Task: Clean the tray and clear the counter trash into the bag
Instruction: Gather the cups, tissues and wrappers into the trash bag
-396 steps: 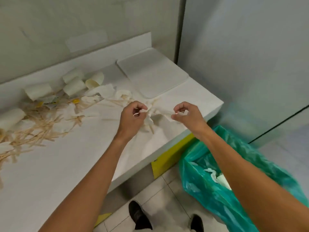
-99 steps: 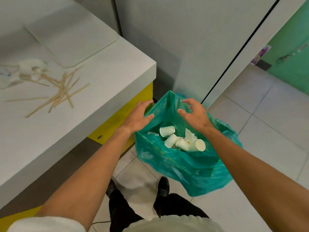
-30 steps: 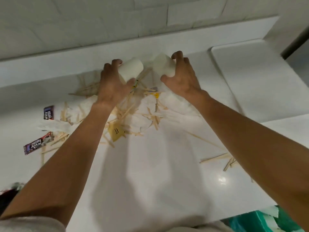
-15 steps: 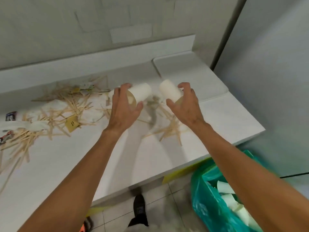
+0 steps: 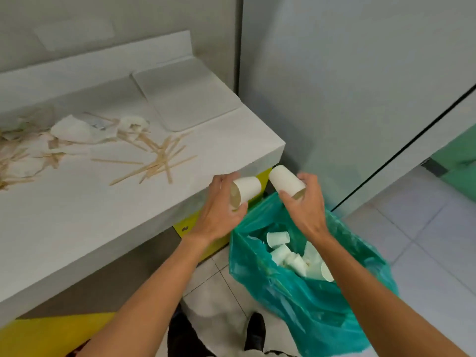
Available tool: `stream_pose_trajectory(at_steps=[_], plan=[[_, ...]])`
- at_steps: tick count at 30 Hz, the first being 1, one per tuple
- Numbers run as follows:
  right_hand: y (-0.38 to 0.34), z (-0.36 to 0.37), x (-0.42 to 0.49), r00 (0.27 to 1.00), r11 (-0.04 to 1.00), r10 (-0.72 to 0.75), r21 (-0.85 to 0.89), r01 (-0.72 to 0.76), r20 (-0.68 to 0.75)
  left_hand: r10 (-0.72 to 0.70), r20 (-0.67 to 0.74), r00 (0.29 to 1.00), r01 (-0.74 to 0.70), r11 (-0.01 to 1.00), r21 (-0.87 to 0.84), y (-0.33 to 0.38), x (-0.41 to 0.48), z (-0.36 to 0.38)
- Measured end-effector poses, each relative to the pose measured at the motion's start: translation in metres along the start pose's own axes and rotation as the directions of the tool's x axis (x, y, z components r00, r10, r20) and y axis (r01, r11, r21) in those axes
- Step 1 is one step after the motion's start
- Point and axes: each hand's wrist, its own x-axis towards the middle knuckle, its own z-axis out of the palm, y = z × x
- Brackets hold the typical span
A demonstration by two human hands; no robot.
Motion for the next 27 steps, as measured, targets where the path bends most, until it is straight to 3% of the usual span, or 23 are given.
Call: stream_pose_trajectory(at_steps=[4, 8, 15, 27], plan=[[0.06, -0.038, -0.02, 0.986, 0.98, 0.166, -0.118, -0.162, 0.027, -0.081, 0.164, 0.983, 0.072, 0.996, 0.061, 0.003, -0.012, 0.064], [0.1, -0.064, -0.035, 0.967, 0.958, 0.252, -0.148, -0.245, 0.029, -0.154, 0.221, 0.963, 0.145, 0.988, 0.058, 0.009, -0.018, 0.11], [0.125, -0.083, -0.045, 0.966, 0.952, 0.244, -0.213, -0.221, 0.088, -0.311, 0.415, 0.855, 0.28, 0.951, 0.135, 0.005, -0.022, 0.136], [0.037, -0.023, -0.018, 0.938, 0.989, -0.057, -0.11, 0.1, 0.342, -0.202, 0.164, 0.966, 0.187, 0.977, 0.104, -0.005, -0.038, 0.04]])
